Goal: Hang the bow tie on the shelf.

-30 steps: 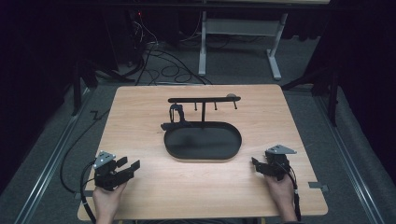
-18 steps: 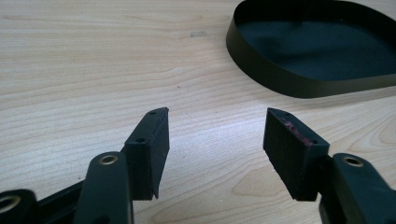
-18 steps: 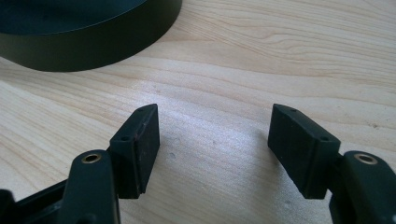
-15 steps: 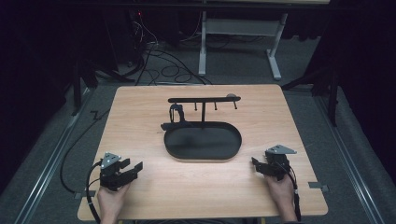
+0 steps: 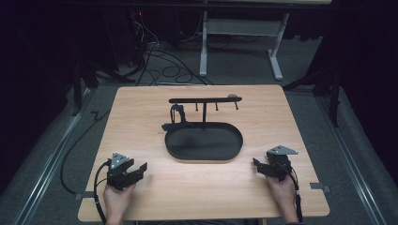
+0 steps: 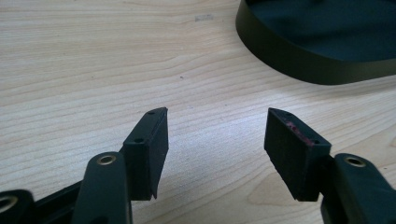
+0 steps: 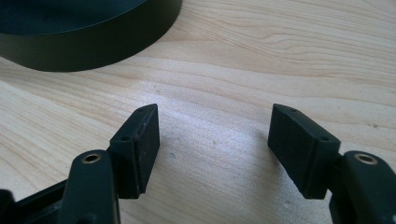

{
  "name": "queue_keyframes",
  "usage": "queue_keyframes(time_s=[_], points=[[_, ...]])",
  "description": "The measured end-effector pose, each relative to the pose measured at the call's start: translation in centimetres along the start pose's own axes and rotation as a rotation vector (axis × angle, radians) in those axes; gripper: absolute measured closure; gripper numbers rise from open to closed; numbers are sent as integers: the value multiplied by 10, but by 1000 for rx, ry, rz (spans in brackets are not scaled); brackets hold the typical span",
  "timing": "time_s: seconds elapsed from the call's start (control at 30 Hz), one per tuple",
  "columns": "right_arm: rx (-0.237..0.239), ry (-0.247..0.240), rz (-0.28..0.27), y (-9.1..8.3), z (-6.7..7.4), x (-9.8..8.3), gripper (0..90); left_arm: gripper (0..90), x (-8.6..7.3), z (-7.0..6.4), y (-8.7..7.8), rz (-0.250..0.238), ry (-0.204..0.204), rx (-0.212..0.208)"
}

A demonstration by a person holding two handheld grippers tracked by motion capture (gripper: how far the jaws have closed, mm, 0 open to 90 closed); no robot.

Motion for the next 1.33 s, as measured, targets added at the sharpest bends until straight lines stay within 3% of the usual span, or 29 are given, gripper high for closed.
queue_keyframes(time_s=[0.27,0.77,0.9,1.33], points=[[1,0,0,0,0,0,356,393,-3,0,5,-10,10,38],[0,1,0,0,0,0,356,388,-5,-4,15,17,52,101],[0,1,0,0,0,0,356,381,-9,-4,22,59,47,100],[0,0,-1,0,0,0,356,331,-8,-3,24,63,46,103]])
Point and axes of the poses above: each handheld gripper's, and its own axes: y roughly forward along the jaws, x roughly out of its top, z roughly to its left, the point moved 1 cm from there along y, roughly forward along the jaws, and after that the axes turned 8 degrees about y, right-handed, at the moved point
